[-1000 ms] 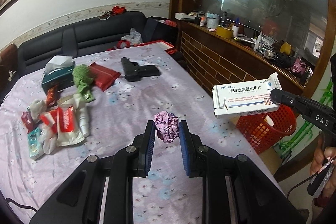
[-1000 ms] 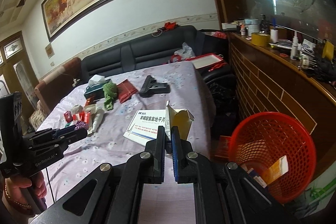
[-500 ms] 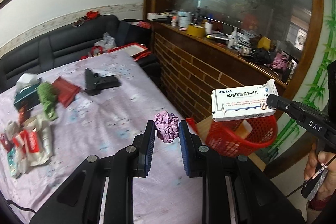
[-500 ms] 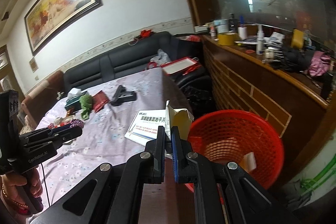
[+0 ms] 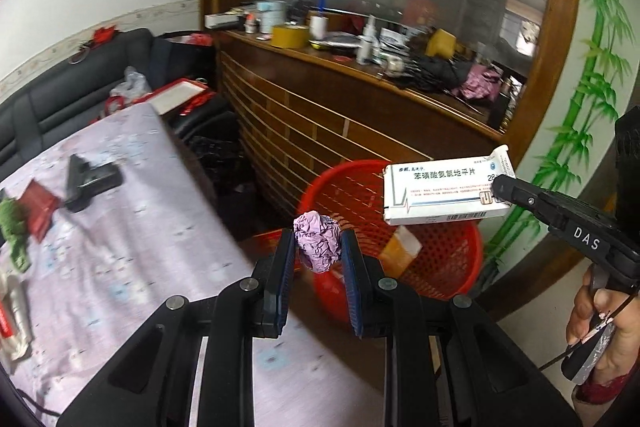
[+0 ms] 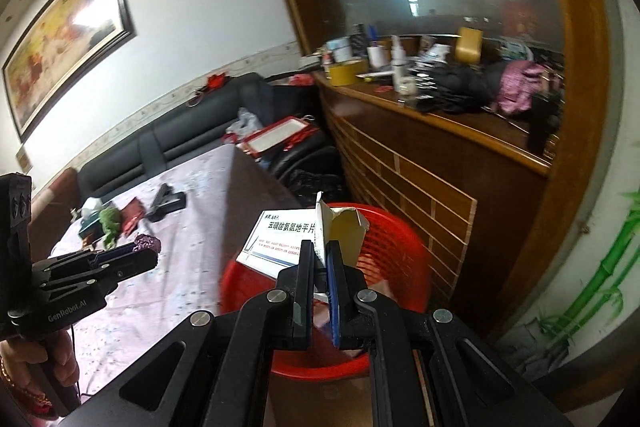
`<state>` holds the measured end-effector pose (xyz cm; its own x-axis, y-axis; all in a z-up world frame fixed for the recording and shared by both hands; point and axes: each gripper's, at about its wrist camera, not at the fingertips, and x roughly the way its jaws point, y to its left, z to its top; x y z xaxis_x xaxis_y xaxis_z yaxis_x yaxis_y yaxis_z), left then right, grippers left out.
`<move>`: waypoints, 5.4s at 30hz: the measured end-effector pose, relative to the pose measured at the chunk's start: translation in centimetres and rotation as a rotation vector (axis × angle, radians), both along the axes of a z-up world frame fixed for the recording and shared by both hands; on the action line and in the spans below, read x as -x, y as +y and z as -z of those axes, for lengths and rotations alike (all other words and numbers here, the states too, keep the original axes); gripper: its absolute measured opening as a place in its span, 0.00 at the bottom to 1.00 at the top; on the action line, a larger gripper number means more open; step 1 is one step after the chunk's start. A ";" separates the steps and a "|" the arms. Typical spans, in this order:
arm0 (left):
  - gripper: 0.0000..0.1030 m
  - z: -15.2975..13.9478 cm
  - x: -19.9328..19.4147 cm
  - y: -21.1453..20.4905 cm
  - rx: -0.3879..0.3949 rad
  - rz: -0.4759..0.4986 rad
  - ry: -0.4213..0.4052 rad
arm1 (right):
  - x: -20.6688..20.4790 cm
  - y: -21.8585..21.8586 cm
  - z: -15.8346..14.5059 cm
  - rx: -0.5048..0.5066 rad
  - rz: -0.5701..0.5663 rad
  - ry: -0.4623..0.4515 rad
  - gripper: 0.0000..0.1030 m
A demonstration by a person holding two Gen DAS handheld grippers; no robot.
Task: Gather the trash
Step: 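Carry the tissue and box to the red wastebasket and release them inside, then move both open tools back over the bed toward the remaining trash, then lower the right tool around the white plastic bottle, then grasp the white spray bottle with the right tool while the left tool grasps the teal wipes pack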
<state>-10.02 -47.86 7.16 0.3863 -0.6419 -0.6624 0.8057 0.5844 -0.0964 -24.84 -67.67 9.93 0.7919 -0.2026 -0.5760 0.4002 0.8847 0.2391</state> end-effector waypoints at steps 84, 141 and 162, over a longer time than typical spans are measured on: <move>0.90 1.8 -5.3 36.6 0.012 -0.603 -0.085 | -15.5 32.6 1.5 0.105 -0.524 -0.022 1.00; 0.11 8.4 -17.8 45.2 -0.025 -0.708 0.118 | -36.1 43.6 12.3 0.027 -0.693 0.314 0.31; 0.00 6.2 -12.6 38.9 -0.071 -0.616 0.031 | -27.4 36.8 8.8 0.038 -0.618 0.232 0.31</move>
<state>2.58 -8.95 0.93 0.6515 -0.2611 -0.7123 0.3156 0.9471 -0.0585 2.58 -30.85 1.08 0.6249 0.2261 -0.7472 -0.1466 0.9741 0.1722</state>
